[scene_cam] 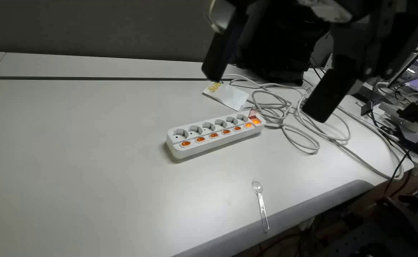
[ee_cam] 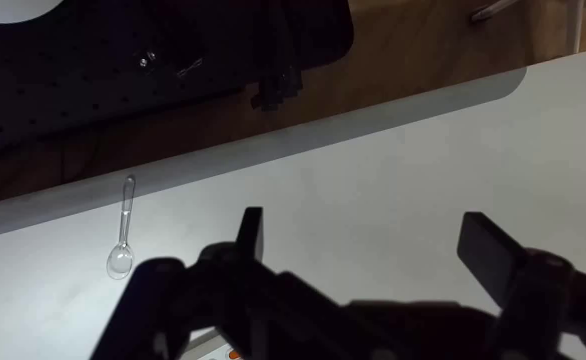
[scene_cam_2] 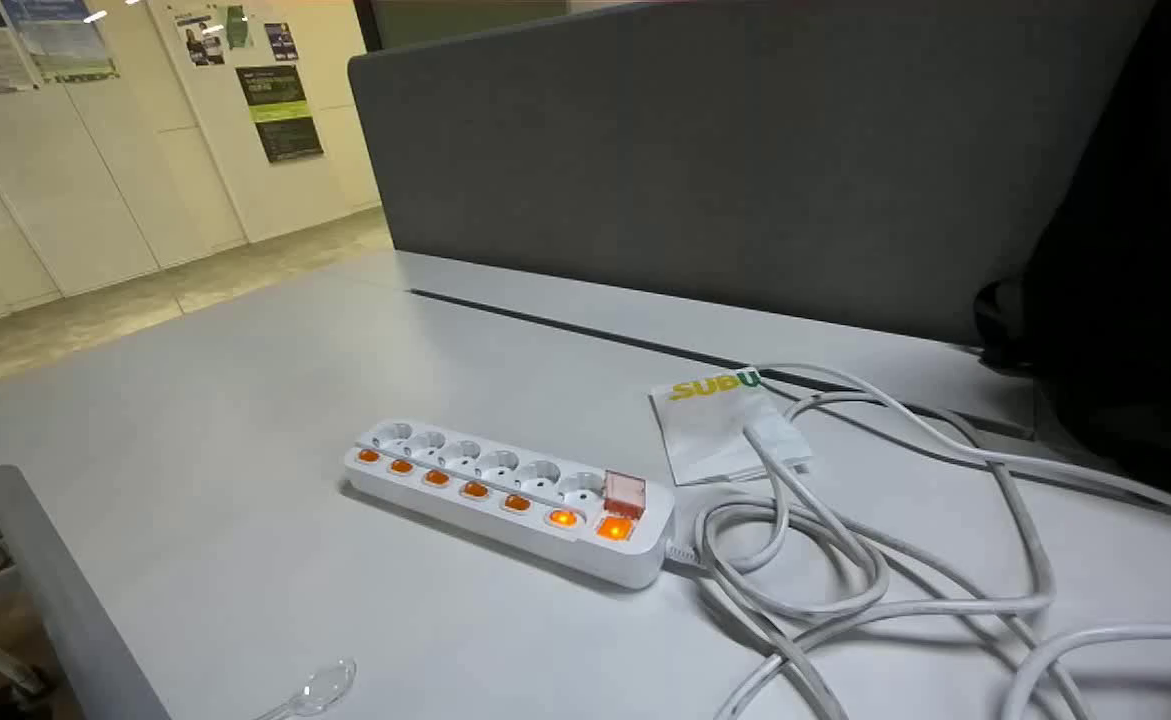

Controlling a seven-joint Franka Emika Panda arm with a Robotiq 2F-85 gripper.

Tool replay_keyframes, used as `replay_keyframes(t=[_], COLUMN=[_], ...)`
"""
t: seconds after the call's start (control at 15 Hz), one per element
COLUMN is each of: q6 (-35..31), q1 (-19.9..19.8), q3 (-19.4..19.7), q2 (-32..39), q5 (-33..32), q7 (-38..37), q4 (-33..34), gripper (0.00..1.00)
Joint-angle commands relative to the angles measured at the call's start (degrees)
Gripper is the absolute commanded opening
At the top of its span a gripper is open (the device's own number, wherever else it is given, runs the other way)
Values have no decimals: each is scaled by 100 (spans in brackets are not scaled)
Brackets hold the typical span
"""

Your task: Turn on the first switch on the left

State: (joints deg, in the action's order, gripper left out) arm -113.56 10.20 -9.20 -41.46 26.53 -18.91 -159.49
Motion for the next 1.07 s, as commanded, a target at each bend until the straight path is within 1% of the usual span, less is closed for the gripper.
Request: replay_keyframes(t=[0.0,0.73,0.8,1.0], q6=[28,28,-84,-811], q1=[-53,-53,-86,-296], q3=[-43,-43,-74,-287], q2=[-5,-5,66,454], q5=[25,25,18,-218], q7=[25,27,-7,-112], q4=[11,11,11,10], gripper=[100,100,100,100])
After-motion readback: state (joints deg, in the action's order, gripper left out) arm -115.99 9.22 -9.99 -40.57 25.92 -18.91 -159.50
